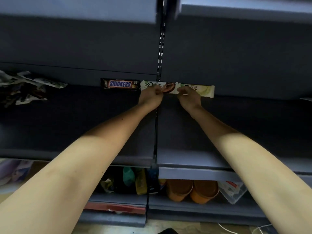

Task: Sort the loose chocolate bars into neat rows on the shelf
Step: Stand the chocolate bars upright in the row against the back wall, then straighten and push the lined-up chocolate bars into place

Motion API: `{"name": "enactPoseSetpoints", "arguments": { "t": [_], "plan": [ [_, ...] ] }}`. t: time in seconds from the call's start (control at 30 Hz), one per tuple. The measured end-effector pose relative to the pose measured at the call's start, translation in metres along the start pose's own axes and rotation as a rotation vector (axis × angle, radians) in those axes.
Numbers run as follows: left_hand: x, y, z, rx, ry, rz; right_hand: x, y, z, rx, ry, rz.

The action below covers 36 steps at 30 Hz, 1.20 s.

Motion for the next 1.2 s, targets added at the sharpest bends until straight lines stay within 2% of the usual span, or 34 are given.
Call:
{"name": "enactPoseSetpoints", "arguments": {
  "t": [0.33,0.53,0.77,1.0,1.2],
  "plan": [
    [-0.141,0.096,-0.063,-0.052,-0.133,0.168,0.137,0.096,-0.072,-0.147,0.253,-0.025],
    [-0.246,0.180,-0.113,-0.147,-0.217,0.236,0.243,0.153,-0.132,-0.198,0.359,-0.038],
    [-0.331,0.248,-0.161,-0.162,-0.241,0.315,0.337,0.205,-0.183,-0.250,0.417,-0.071],
    [-0.387,0.289,-0.204,-0.137,-0.391,0.320,0.405,0.237,-0.219,-0.311,0.506,-0.124],
    [-0.420,0.318,-0.227,-0.169,-0.441,0.373,0.446,0.267,-0.238,-0.309,0.497,-0.113]
  ]
}}
Point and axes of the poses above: each hand's wrist, its own z-axis towards the middle knuckle, its own x-axis out of the palm, y = z × x, the point moved 2 cm from there along z, towards the middle knuckle, and after that the axes turned 15 degrees about x, right-handed, at the moved point
